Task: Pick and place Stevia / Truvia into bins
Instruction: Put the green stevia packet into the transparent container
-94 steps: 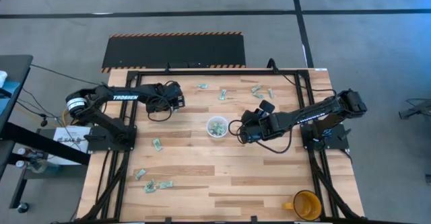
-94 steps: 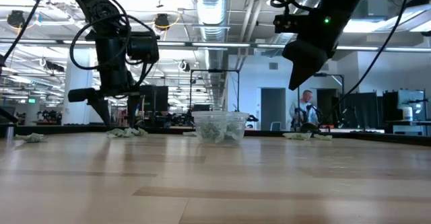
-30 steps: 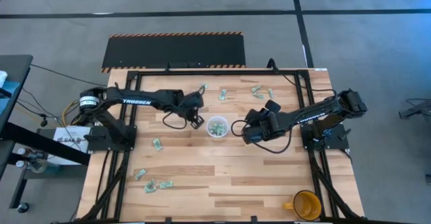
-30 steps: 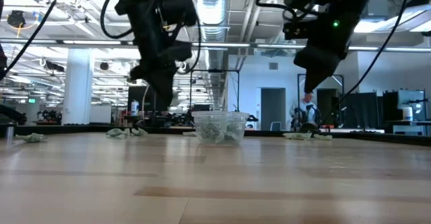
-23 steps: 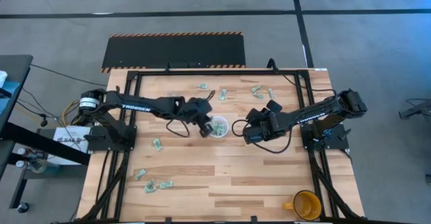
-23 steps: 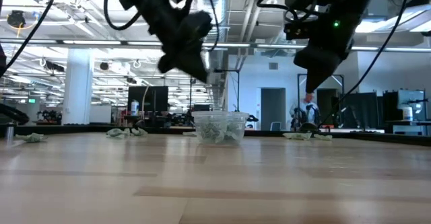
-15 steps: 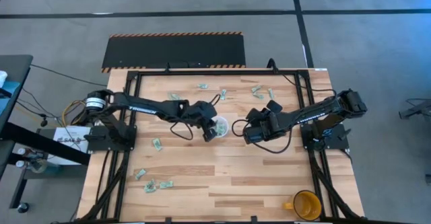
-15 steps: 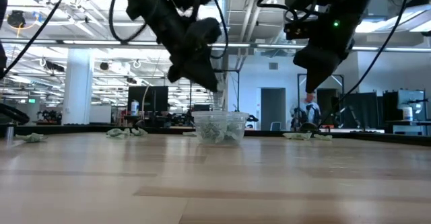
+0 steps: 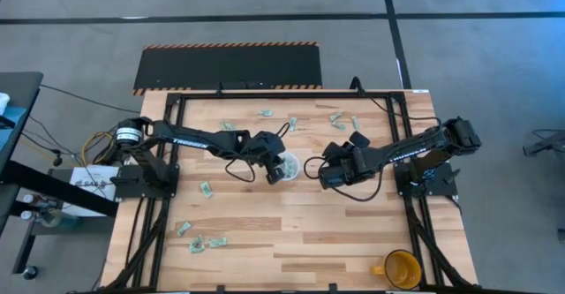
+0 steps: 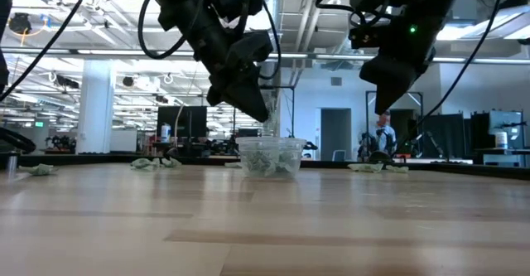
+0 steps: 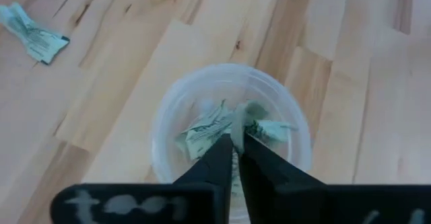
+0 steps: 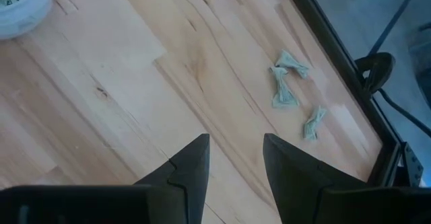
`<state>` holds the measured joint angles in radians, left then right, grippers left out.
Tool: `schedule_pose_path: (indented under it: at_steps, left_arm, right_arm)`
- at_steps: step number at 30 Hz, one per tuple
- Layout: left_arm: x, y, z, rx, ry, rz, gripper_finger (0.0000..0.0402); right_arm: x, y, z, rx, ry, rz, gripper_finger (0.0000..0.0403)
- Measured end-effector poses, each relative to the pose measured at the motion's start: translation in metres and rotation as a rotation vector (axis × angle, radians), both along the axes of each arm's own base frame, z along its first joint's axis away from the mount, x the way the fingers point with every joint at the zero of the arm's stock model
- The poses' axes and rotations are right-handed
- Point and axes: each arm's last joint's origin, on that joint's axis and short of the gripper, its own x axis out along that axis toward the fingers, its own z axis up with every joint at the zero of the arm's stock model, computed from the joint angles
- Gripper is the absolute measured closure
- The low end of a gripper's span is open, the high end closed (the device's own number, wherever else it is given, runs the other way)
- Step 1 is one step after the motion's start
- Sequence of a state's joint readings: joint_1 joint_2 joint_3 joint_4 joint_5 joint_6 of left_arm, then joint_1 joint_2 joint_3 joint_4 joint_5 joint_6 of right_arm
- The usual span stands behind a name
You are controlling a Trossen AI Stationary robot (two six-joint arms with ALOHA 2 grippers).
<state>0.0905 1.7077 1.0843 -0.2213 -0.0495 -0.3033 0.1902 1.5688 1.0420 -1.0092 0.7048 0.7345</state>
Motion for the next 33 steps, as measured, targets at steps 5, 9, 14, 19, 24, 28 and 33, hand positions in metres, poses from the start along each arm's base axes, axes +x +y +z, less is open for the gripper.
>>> schedule_pose_path:
  at_steps: [5, 9, 14, 19, 24, 28, 33]
  left_arm:
    - [-0.001, 0.005, -0.001, 0.034, 0.017, -0.025, 0.034]
    - [-0.011, 0.011, 0.002, 0.029, 0.074, -0.008, 0.031]
    - [-0.042, 0.024, 0.018, -0.007, 0.224, 0.089, 0.0291]
    - [-0.087, 0.042, 0.032, 0.023, 0.39, 0.46, 0.0285]
    - [-0.115, 0.069, 0.02, 0.006, 0.503, 0.596, 0.0284]
    - [-0.129, 0.088, 0.001, -0.077, 0.52, 0.592, 0.0284]
    - [-0.144, 0.103, -0.012, -0.197, 0.511, 0.598, 0.0276]
  right_arm:
    - [0.0, 0.0, 0.0, 0.0, 0.0, 0.0, 0.0269]
    - [0.0, 0.0, 0.0, 0.0, 0.0, 0.0, 0.0269]
    - [0.0, 0.0, 0.0, 0.0, 0.0, 0.0, 0.0269]
    - [0.0, 0.0, 0.0, 0.0, -0.001, 0.0, 0.0269]
    - [0.002, 0.0, 0.0, 0.002, -0.019, 0.006, 0.0269]
    - [0.003, 0.0, 0.0, 0.003, -0.023, 0.007, 0.0269]
    - [0.003, 0.0, 0.0, 0.0, -0.013, 0.019, 0.0269]
